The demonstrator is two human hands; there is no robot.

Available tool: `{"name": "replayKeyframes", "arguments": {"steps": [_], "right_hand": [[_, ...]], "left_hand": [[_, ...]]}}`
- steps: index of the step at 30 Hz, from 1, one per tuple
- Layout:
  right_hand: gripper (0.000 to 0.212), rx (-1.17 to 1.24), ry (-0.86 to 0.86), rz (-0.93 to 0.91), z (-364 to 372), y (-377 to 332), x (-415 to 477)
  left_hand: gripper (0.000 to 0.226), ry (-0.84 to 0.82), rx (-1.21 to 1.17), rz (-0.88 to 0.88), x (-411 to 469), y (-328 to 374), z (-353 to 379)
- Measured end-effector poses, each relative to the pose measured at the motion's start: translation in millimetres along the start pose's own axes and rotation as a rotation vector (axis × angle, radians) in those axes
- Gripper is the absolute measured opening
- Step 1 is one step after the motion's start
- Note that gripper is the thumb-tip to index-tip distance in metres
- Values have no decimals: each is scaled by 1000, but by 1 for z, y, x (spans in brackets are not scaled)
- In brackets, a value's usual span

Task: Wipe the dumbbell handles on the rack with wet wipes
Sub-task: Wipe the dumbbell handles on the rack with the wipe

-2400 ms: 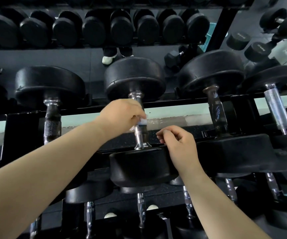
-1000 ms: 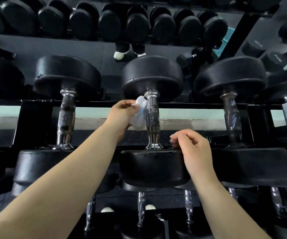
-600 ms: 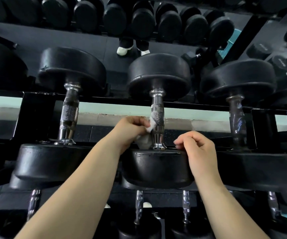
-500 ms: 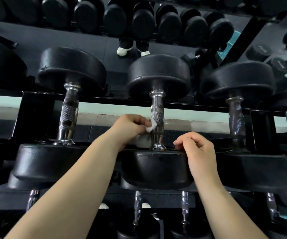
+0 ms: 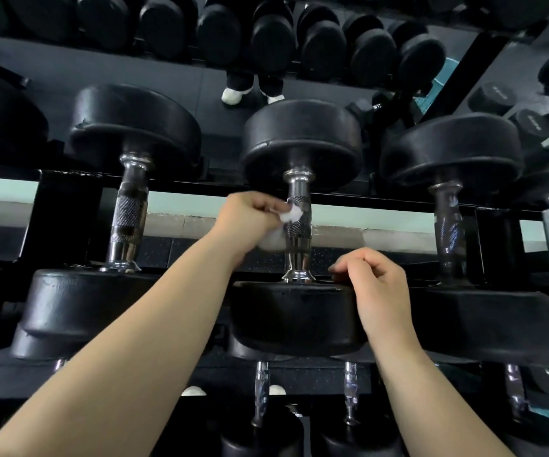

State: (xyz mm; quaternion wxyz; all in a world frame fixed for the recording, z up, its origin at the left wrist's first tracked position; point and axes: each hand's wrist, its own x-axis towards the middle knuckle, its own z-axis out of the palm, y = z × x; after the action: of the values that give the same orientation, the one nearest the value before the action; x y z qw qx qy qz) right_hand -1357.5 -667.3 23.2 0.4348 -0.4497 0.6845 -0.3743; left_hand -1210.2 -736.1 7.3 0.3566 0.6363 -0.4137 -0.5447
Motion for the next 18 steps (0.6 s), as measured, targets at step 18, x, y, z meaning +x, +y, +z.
{"name": "replayKeyframes", "arguments": {"steps": [18], "right_hand": [[35, 70, -4, -53, 0, 5, 1]], "left_hand": [[24, -219, -383, -233, 30, -15, 9]]}}
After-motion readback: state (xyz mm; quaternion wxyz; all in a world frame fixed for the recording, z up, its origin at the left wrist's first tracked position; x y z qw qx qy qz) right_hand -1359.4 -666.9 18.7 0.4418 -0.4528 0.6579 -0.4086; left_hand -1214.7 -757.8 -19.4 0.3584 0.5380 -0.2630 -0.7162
